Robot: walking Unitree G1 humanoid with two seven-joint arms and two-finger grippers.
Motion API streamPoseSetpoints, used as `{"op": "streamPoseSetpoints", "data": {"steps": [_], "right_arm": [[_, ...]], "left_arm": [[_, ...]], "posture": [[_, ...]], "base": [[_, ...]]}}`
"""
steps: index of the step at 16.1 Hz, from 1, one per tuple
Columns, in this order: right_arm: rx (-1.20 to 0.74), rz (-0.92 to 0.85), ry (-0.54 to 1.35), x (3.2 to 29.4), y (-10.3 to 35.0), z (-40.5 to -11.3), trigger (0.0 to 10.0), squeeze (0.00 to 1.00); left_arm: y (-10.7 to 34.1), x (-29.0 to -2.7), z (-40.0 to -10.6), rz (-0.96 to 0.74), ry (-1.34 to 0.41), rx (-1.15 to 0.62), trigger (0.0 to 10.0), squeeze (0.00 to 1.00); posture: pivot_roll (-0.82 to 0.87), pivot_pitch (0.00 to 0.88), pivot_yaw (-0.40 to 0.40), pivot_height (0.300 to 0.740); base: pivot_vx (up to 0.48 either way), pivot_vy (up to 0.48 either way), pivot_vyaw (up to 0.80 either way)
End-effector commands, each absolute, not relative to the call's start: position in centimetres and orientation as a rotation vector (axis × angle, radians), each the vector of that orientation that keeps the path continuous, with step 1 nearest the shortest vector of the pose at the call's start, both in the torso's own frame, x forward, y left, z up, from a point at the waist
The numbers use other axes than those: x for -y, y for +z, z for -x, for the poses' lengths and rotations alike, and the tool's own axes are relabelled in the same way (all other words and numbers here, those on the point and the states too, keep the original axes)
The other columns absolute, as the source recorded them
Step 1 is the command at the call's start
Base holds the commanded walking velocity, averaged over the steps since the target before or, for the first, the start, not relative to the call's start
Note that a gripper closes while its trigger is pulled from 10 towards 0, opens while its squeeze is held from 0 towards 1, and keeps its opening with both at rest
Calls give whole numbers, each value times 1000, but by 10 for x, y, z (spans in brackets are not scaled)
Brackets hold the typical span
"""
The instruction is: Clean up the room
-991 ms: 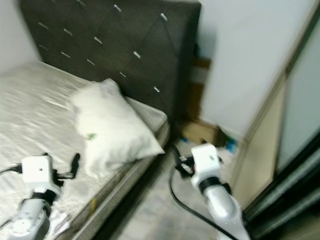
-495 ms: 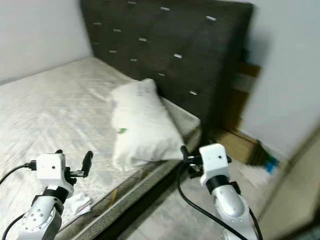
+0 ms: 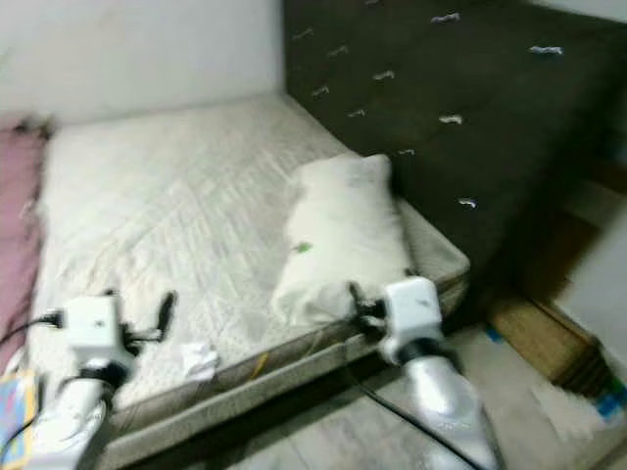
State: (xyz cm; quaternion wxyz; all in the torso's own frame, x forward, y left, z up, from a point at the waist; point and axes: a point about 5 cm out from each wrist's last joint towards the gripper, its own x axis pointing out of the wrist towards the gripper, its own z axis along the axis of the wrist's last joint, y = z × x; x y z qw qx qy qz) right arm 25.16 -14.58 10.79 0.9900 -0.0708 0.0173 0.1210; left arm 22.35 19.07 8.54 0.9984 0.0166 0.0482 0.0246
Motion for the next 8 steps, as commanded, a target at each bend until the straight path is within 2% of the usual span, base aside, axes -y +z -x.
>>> {"op": "streamPoseSetpoints", "data": {"steps": [1,8], "right_arm": [[-43,153,227,153,106,-249,10000,0],[-34,156,244,151,107,-253,10000,0]], "left_arm": [[88,-186,-226,-30,27,-82,10000,0],[89,-182,-229,-26,11,-71,10000,0]], "posture": [[61,0,-33,740],[66,0,-34,740]], "base": [[0,0,800],[0,0,800]]}}
